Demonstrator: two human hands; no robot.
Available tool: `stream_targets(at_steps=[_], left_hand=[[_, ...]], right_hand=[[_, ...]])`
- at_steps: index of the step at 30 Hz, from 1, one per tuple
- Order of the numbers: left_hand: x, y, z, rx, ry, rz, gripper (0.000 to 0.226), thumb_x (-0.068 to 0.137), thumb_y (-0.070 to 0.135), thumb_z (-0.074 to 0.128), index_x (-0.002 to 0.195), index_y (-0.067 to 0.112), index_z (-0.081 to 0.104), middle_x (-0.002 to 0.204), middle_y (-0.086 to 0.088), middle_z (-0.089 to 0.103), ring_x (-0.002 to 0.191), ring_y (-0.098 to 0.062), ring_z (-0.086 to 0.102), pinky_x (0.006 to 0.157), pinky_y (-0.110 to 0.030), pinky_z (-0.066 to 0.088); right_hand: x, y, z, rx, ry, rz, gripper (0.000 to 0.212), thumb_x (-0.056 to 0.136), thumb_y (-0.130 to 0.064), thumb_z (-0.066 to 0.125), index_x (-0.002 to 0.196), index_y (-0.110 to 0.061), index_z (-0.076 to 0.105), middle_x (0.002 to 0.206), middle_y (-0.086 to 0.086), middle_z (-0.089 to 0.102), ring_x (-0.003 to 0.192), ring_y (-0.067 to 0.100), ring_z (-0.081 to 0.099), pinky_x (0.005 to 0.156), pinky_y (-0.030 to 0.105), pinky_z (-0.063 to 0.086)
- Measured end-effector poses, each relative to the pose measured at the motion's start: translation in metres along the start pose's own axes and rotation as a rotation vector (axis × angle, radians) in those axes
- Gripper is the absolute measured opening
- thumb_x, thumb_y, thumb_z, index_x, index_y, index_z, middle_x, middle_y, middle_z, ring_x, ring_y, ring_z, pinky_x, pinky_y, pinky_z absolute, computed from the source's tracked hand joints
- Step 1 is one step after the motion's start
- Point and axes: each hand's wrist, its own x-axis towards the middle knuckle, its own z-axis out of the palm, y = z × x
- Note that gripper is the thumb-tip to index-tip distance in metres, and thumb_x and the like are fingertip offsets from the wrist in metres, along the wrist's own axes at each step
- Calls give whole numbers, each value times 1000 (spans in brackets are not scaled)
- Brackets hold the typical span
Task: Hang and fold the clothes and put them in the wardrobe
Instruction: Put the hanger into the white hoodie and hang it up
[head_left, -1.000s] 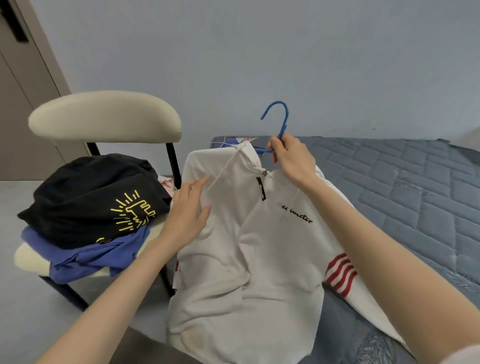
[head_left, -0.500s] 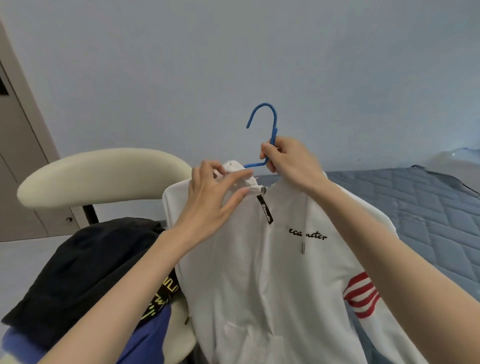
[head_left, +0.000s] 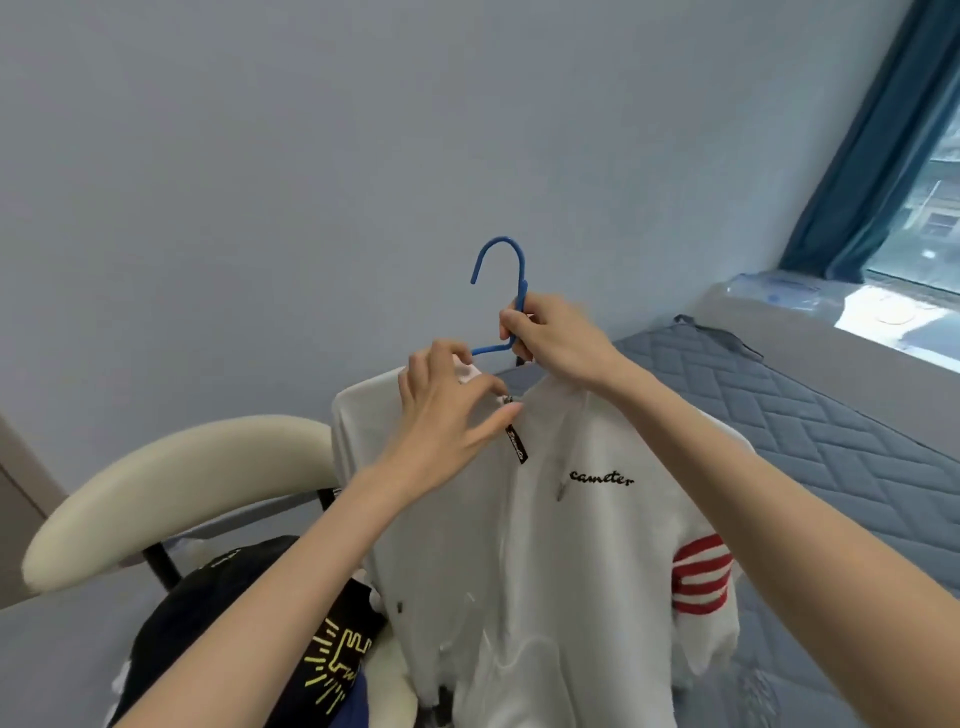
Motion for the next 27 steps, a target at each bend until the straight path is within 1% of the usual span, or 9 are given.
stream_targets(at_steps=[3,6,8,11,16,20,23,25,27], left_hand=[[22,34,-35,-96,1,-13,32,80,54,51,97,30,63,100,4,31,93,-13,27,85,-22,24],[41,64,-69,-210,-51,15,25,83,33,65,105,21,62,93,3,47,92,-18,44,80,-28,41],[47,78,-85,-229,-34,40,23,86,30,63,106,20,61,89,5,58,86,-17,52,77,-38,48],[46,102,-112,-185,-29,63,25,90,44,50,103,24,60,88,7,62,84,-15,56,72,-37,50],[10,125,-144,-148,-168,140,21,96,39,46,84,23,53,78,10,55,76,-11,53,65,-28,44],[-38,122,-141,-186,-262,150,26,96,42,43,89,23,58,80,11,55,76,-7,52,66,-24,42],[-67,120,-140,-202,-282,167,34,93,51,35,90,26,58,81,12,56,76,-4,52,67,-19,42],[-85,117,-139,-184,-309,166,33,93,52,33,88,29,56,80,13,56,74,-1,52,68,-17,42],[-98,114,-136,-163,-348,136,30,94,51,36,88,30,56,80,14,57,75,0,53,71,-21,46]], right_hand=[[-9,-37,-50,24,51,23,22,93,-23,43,72,-22,52,59,-6,55,58,12,49,68,35,43],[-23,-73,-94,69,88,35,21,92,-22,43,73,-20,52,57,-6,53,52,10,45,63,31,40],[-34,-91,-116,127,97,52,21,93,-21,44,74,-19,52,57,-4,52,47,10,41,55,26,39],[-54,-113,-139,251,93,96,20,93,-17,44,75,-14,52,57,2,51,42,15,39,47,23,35],[-87,-112,-146,356,142,226,24,96,-15,40,74,-12,49,60,5,52,43,17,43,43,22,40],[-111,-85,-135,456,165,392,25,98,-12,40,74,-10,48,64,9,55,47,18,47,44,21,47],[-124,-65,-128,437,185,485,24,98,-12,39,76,-10,48,64,10,57,48,19,49,48,25,49],[-130,-55,-129,399,244,517,24,97,-11,37,75,-11,47,62,9,54,46,19,45,48,26,46],[-133,-56,-131,319,234,479,24,96,-12,37,74,-13,45,61,6,51,46,18,40,44,22,39]])
